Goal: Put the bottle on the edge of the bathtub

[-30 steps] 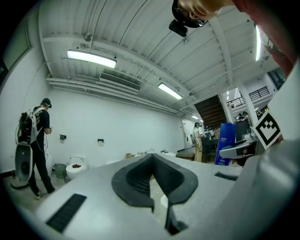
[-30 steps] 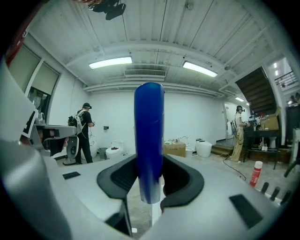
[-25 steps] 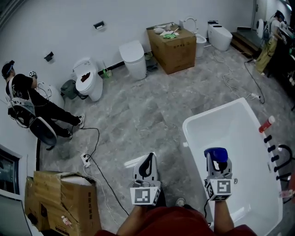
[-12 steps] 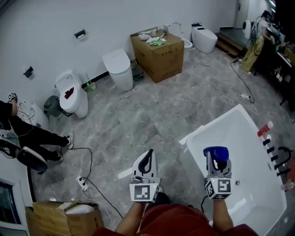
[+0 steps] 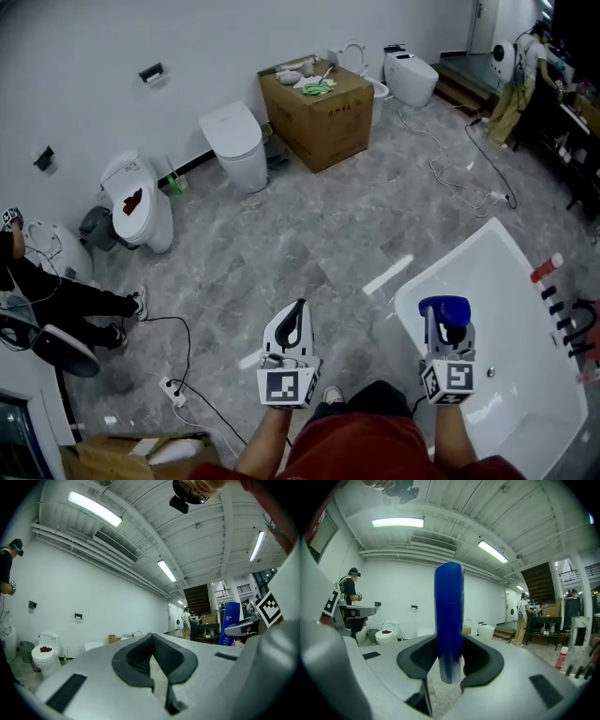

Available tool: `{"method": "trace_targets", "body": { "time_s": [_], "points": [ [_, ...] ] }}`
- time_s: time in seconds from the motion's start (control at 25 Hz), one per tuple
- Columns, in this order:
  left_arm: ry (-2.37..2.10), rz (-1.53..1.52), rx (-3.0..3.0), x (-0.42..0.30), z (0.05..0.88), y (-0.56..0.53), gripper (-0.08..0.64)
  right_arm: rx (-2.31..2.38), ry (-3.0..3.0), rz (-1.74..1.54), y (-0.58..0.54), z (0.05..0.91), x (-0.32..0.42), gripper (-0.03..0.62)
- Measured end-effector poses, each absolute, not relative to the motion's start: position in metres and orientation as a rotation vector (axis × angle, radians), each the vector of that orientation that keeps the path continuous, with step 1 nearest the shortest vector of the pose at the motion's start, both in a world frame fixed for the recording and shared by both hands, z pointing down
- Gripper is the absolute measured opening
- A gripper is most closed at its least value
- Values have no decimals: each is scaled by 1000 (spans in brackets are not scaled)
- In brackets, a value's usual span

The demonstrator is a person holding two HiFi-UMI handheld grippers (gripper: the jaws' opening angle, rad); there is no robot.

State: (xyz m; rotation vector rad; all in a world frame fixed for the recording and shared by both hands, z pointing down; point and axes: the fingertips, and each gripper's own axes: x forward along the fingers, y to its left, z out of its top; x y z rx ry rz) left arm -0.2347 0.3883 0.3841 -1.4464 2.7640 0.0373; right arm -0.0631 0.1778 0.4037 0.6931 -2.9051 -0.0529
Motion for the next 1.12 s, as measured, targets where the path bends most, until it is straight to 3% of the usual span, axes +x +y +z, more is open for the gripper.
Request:
{"method": "trace_targets", "body": {
  "time_s": [0.64,1.12],
  "points": [
    [2628,-52,-1681,-316,392,205,6,930,-2859,60,29,434,-128,150],
    [2396,-56,-1966,-307,399,-25,6,1307,-2698,141,-150,460,-66,150]
  ]
}}
